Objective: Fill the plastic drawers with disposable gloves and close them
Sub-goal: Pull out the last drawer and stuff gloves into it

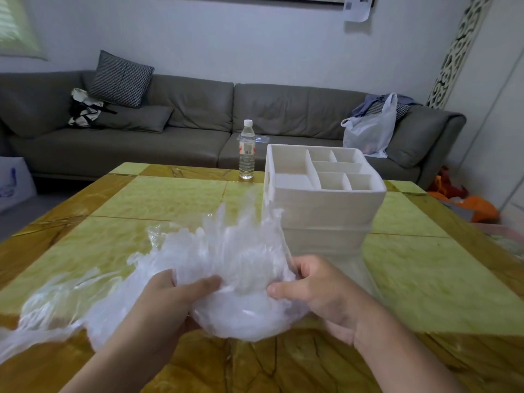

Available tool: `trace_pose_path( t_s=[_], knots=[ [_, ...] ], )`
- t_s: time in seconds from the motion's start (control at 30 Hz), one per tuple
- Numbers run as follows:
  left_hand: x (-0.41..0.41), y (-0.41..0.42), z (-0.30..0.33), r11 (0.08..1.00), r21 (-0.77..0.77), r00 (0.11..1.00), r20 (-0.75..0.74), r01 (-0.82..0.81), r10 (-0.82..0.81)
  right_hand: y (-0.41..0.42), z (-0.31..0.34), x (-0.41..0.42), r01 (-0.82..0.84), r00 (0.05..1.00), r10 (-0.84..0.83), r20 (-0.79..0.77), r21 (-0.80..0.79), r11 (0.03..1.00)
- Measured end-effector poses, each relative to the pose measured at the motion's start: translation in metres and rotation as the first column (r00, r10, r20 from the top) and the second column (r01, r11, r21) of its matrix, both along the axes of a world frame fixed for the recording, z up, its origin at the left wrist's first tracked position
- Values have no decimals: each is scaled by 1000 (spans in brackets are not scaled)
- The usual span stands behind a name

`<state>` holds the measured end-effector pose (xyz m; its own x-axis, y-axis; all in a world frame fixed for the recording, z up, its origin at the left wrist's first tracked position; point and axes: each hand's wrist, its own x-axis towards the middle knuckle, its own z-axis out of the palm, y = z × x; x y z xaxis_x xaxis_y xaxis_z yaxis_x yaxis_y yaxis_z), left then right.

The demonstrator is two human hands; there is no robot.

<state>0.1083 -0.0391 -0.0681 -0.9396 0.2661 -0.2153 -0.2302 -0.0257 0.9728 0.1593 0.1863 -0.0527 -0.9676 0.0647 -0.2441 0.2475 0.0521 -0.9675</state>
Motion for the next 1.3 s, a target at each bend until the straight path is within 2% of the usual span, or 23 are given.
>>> trace_pose_path(
  t_s=[0.07,0.17,0.23,0.3,0.37,0.43,0.53,0.63,0.73,0.77,0.8,0.83,0.87,0.93,0.97,1.03,1.07,1.1,1.13,1.17,1.23,1.3],
  knots=[
    [1,6,-3,992,55,989,-87,-117,121,3,1,0,87,996,-84,23,-191,978],
    [4,18,-3,939,74,909,-235,-336,344,-2,5,4,187,982,-163,90,-485,854],
    [8,27,-1,895,85,844,-304,-437,441,-10,3,7,209,978,-165,128,-568,796],
    [13,38,2,880,82,796,-394,-469,460,-18,0,10,238,971,-194,138,-588,773],
    [16,49,-2,885,32,766,-486,-465,420,-24,-5,9,280,959,-258,118,-546,789],
    [19,59,-6,891,13,763,-511,-454,396,-18,-11,8,360,927,-369,64,-425,830],
    [23,67,-8,916,93,837,-376,-391,396,9,-12,3,503,851,-523,-47,-215,837],
    [27,74,-3,957,163,948,-173,-240,267,50,-8,-3,542,833,-545,-93,-62,838],
    [19,77,-11,986,76,987,-41,-151,154,89,-10,-5,511,859,-505,-82,147,847],
    [15,76,-16,985,27,983,-60,-170,172,97,-12,-6,498,867,-493,-77,196,845],
    [14,77,-19,975,-56,968,-142,-215,206,106,-16,-8,490,870,-488,-70,229,841],
    [14,78,-19,948,-151,930,-290,-279,227,114,-21,-9,485,871,-486,-66,268,833],
    [19,79,-14,913,-213,852,-478,-349,215,120,-27,-13,470,877,-476,-65,328,820],
    [38,86,8,888,-211,573,-817,-409,71,129,-35,-19,429,892,-447,-72,451,783],
    [49,93,19,902,-236,429,-901,-361,-64,130,-36,-22,417,896,-438,-75,482,770],
    [60,118,24,898,-404,218,-905,-174,-365,130,-36,-25,391,908,-412,-73,496,775],
    [61,135,22,848,-517,154,-853,-115,-499,130,-36,-25,378,917,-392,-80,494,783],
    [59,150,18,777,-622,129,-782,-100,-609,129,-36,-25,370,922,-375,-92,490,789],
    [56,166,13,710,-694,163,-719,-119,-675,130,-36,-24,365,927,-359,-108,484,796],
    [49,178,8,661,-737,242,-673,-141,-699,131,-36,-23,366,928,-352,-124,481,797],
    [33,192,9,600,-779,412,-614,-180,-674,135,-37,-21,361,930,-341,-136,512,780],
    [15,197,12,546,-813,545,-556,-202,-627,138,-37,-20,336,938,-321,-130,564,754]
  ],
)
